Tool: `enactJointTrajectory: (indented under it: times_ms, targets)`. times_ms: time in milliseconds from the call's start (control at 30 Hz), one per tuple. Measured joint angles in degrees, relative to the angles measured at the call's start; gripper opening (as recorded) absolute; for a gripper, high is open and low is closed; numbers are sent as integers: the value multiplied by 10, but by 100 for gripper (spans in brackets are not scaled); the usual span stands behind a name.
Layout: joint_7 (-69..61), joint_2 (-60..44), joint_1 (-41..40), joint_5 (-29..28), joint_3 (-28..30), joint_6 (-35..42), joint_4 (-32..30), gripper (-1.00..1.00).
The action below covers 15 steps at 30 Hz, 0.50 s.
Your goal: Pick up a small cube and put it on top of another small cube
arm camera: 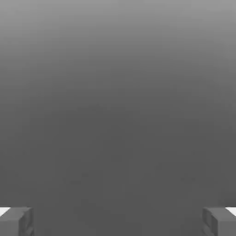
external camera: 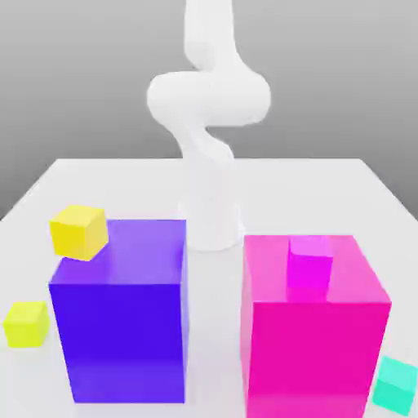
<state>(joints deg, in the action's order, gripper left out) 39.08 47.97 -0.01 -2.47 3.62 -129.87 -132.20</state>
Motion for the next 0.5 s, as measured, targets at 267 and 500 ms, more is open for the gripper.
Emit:
enactJointTrajectory:
  times_ms: [267, 500]
  targets:
    - [-221, 46, 1, -80, 128, 43, -18, 0]
    - [-409, 47, 9, -146, 251, 52, -38, 0]
